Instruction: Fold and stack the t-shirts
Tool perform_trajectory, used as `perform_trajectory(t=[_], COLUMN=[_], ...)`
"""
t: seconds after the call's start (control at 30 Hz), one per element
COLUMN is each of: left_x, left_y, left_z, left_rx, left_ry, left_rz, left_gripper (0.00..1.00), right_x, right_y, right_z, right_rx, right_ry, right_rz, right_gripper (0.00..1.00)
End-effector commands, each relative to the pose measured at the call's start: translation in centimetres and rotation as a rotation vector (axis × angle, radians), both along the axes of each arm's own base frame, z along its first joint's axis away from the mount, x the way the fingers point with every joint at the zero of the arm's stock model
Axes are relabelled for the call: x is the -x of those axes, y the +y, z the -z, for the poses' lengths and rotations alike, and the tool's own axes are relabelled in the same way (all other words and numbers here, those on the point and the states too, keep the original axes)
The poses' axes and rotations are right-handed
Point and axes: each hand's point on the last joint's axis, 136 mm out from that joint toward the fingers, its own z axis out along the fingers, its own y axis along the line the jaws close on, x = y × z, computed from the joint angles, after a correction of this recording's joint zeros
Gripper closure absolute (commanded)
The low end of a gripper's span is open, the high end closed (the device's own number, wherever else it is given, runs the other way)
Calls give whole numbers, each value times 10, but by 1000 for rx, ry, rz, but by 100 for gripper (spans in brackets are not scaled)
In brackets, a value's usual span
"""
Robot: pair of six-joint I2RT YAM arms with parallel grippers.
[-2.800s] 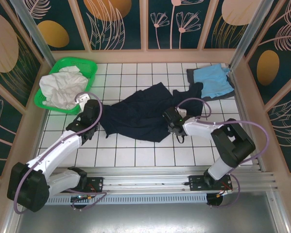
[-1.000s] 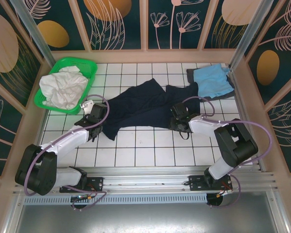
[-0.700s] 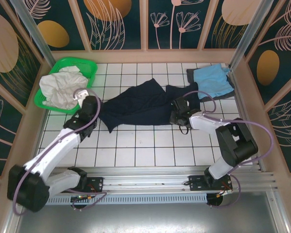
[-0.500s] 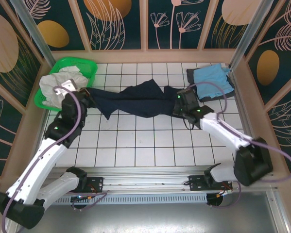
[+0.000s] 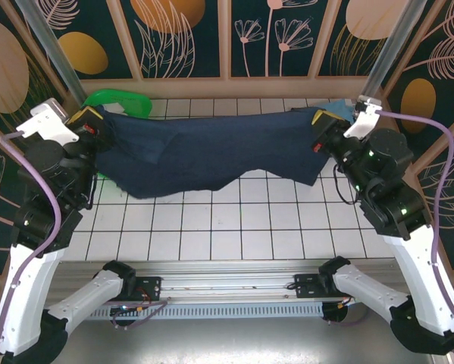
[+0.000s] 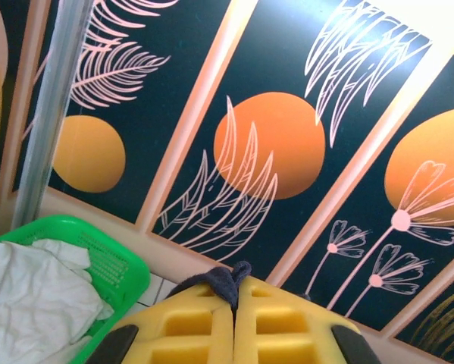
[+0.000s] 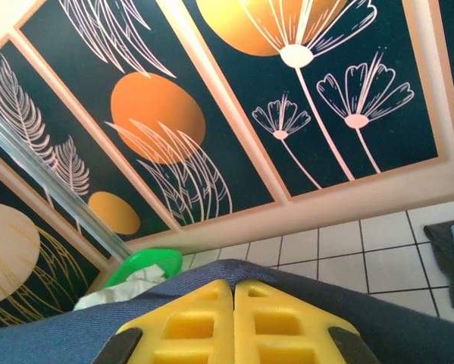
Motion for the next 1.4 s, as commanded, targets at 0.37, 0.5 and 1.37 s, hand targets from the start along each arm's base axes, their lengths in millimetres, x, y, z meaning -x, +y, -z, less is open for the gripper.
perform_trajectory(t=[0.37, 0.5, 1.37], left_x=[-186, -185, -1], left_y=[-38, -41, -45], left_z=[-70, -137, 394], left_rx=[-249, -250, 187], left_ry=[-14, -157, 725], left_rz=[-161, -152, 159], left_gripper=[100, 100, 100], right_x=[-208, -211, 0], right_y=[-25, -32, -71], right_z=[-8, -62, 384], right_rx=[0, -45, -31], right_ry=[93, 20, 790], right_rz=[149, 105, 207], right_gripper=[100, 100, 100])
